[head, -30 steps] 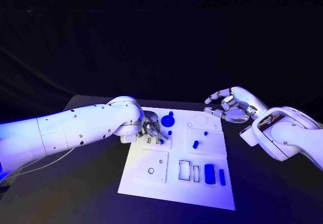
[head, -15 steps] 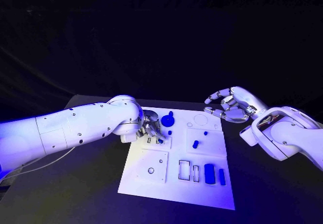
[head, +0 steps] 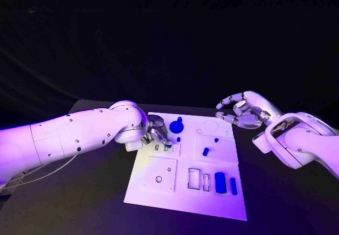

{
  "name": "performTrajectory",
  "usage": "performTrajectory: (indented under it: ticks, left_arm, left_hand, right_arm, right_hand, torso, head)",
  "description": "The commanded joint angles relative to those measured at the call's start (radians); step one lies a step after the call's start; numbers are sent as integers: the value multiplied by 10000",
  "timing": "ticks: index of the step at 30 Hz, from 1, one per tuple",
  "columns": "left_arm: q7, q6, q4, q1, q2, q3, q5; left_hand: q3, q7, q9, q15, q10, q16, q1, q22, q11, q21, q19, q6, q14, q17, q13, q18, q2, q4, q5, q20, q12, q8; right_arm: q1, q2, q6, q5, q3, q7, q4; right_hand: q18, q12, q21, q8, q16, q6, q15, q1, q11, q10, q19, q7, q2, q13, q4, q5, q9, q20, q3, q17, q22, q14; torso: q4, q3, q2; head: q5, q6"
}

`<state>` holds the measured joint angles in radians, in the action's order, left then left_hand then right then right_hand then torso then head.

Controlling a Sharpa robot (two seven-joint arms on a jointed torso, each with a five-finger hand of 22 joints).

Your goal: Assemble the parts on the task board

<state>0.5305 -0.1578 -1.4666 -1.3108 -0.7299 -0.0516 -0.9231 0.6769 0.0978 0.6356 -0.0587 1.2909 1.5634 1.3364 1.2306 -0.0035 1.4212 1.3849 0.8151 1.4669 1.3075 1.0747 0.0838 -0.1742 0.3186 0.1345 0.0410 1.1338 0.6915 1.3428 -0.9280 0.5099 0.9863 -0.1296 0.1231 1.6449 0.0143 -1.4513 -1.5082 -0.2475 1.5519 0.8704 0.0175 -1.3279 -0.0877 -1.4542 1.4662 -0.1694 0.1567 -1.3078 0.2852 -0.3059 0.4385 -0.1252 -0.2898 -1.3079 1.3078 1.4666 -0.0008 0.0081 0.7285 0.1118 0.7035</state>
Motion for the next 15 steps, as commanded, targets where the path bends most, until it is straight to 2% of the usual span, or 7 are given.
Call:
performTrajectory:
  ticks: [1,4,6,15]
  left_arm:
    - [-147,328,-155,-3,-80,13,177]
    - [-144,333,-251,-1,-165,14,-14]
    - [-136,328,-303,1,-213,13,-148]
    - [31,283,-369,19,-249,-1,-694]
  left_hand:
    - [1193,-251,973,-21,91,57,-125,18,10,65,-32,210,1031,2612,6,-125,-8,-1176,-43,1,46,46]
    - [1278,-253,998,-23,101,63,-195,28,6,69,-25,220,1034,2620,3,-127,-29,-1264,-38,0,39,45]
    - [1477,-252,1045,-27,101,73,-303,48,2,78,-14,235,1038,2632,-12,-130,-96,-1454,-24,-5,12,38]
    - [1888,-271,1166,-46,242,74,-632,167,-19,133,57,348,1039,2633,120,-152,-259,-1851,93,-16,121,56]
  right_arm:
    - [-8,-21,102,71,-2,52,-11]
    - [-8,-30,112,71,-4,52,-17]
    - [-8,-33,111,71,-6,51,-20]
    - [-10,-8,101,71,-16,39,-50]
  right_hand:
    - [68,52,64,-34,-36,-42,-59,-76,58,33,482,45,-19,-1326,-22,-65,9,54,-53,-1973,2112,874]
    - [70,59,69,-35,-36,-42,-59,-73,58,39,478,44,-18,-1319,-19,-72,9,55,-52,-1971,2108,873]
    - [70,59,69,-35,-36,-42,-59,-73,58,39,478,44,-18,-1319,-19,-72,9,55,-52,-1971,2108,873]
    - [68,61,63,-37,-37,-42,-59,-64,57,41,483,42,-17,-1316,-12,-80,10,55,-51,-1969,2113,873]
  torso:
    - [30,-4,-6]
    - [2,1,1]
    - [1,1,1]
    - [10,11,5]
  head:
    - [-4,11]
    - [15,17]
    - [19,26]
    - [32,60]
